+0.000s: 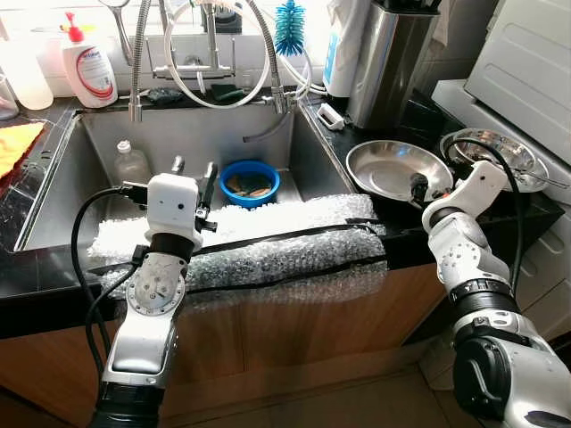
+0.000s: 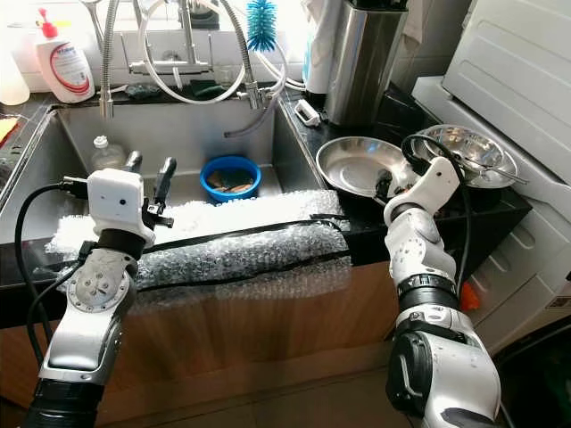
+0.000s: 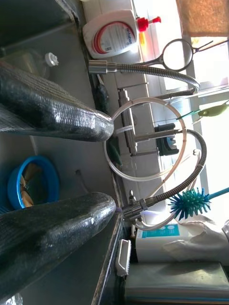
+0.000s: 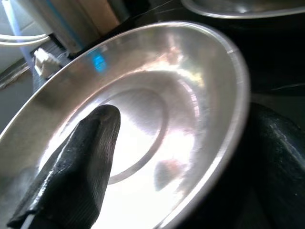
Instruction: Kitchen organization
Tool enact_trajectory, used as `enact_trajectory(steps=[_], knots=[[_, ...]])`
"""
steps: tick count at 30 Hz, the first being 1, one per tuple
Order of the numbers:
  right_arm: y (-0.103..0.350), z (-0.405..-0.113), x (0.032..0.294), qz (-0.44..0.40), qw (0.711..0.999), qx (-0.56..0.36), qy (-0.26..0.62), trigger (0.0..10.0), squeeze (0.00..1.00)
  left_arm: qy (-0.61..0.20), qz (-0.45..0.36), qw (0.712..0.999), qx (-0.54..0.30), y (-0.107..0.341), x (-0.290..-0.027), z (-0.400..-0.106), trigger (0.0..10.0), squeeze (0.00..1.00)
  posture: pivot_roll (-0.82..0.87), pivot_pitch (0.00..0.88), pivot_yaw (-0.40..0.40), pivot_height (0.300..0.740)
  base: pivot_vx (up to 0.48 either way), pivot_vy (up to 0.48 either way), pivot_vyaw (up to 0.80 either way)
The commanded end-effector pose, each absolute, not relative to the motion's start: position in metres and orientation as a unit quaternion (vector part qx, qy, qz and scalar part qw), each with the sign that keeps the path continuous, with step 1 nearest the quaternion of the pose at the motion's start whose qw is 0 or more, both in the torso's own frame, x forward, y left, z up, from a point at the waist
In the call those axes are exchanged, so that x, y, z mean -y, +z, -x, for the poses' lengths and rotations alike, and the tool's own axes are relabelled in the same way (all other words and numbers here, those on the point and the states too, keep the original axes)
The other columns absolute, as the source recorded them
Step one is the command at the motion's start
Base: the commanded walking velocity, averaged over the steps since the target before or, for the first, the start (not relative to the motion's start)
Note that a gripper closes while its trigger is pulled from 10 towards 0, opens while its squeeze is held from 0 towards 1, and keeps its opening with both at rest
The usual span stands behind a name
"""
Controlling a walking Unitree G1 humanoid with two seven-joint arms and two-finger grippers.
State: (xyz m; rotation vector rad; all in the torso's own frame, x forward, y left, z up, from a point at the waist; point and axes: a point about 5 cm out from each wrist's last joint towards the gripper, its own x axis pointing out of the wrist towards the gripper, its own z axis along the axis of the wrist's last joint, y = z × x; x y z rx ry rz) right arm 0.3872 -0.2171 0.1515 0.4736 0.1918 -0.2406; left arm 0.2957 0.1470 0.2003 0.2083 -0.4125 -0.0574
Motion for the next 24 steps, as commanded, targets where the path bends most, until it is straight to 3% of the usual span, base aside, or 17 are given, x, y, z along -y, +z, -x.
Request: enact_trajectory(steps=[1, 24], knots=[[0.1579, -0.3903, 0.2168, -0.227, 0.963, -0.09, -0.115, 0.0, 0.0, -0.034, -0.114, 0.972, 0.203, 0.1985, -0.1433, -0.2952, 10.0, 0.0, 0.04, 0.0, -0.088, 0.74, 0.0, 0.0, 0.0], [0.1545, -0.3911, 0.2102, -0.226, 0.964, -0.081, -0.115, 0.0, 0.0, -0.049, -0.138, 0.966, 0.212, 0.2003, -0.1343, -0.2933, 10.0, 0.0, 0.04, 0.0, -0.093, 0.74, 0.0, 0.0, 0.0]])
